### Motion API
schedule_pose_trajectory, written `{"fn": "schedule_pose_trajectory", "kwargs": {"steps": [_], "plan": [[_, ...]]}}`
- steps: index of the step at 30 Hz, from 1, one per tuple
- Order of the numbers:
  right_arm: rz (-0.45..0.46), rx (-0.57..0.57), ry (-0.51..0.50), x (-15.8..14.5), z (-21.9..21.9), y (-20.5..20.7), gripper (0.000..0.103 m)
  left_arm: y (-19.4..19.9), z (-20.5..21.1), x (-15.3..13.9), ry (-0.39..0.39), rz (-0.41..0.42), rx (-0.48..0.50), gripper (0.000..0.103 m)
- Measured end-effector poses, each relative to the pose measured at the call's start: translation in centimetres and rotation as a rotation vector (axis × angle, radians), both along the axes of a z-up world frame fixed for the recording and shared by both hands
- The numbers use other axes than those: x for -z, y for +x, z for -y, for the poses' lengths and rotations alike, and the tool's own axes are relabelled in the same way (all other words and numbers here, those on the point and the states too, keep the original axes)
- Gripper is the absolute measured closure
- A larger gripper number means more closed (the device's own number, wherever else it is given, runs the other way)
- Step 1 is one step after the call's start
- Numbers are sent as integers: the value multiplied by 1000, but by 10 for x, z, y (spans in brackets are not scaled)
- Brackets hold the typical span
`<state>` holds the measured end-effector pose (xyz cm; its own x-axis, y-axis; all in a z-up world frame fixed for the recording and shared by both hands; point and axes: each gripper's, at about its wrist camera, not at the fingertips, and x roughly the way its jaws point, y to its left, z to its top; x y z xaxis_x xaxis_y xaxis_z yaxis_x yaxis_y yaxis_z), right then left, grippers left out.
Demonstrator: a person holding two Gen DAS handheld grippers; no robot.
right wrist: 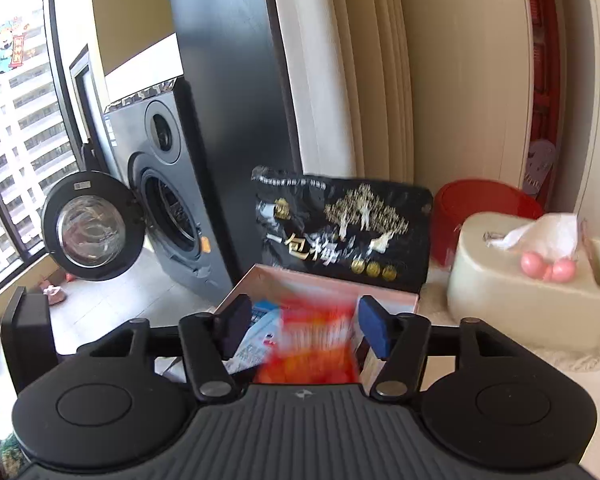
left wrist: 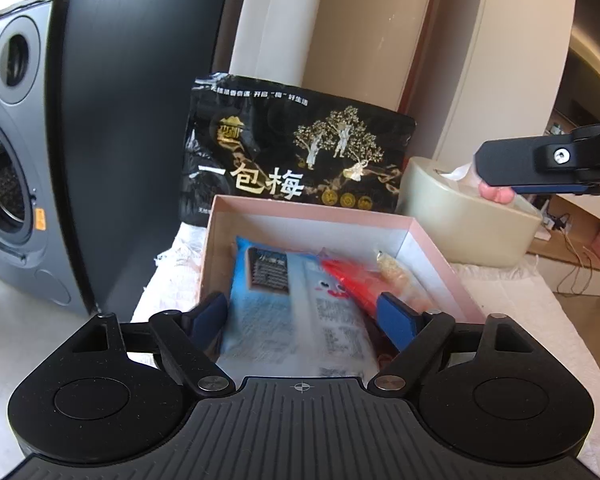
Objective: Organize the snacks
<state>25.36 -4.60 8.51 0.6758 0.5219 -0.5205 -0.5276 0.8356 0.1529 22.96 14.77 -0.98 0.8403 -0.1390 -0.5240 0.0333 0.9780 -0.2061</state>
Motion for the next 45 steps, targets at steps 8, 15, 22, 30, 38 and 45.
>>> {"fn": "schedule_pose_trajectory", "kwargs": {"steps": [8, 15, 22, 30, 38, 45], "plan": [[-2, 57, -1, 4, 18, -8, 36, -17, -25, -20, -212, 142, -51, 18], [-36, 91, -29, 24, 42, -17, 36, -32, -24, -24, -255, 63, 10, 25], [-25, 91, -63, 42, 59, -46, 36, -20, -11, -8, -186, -2, -14, 35], [29, 75, -48, 55, 84, -104, 27, -89, 14, -25, -138, 119, -5, 36], [-38, 127, -25, 99, 98, -162, 26, -187, 59, 23, -76, 14, -17, 36], [-110, 170, -80, 135, 90, -162, 25, -182, 80, 49, 29, -81, -22, 38]]}}
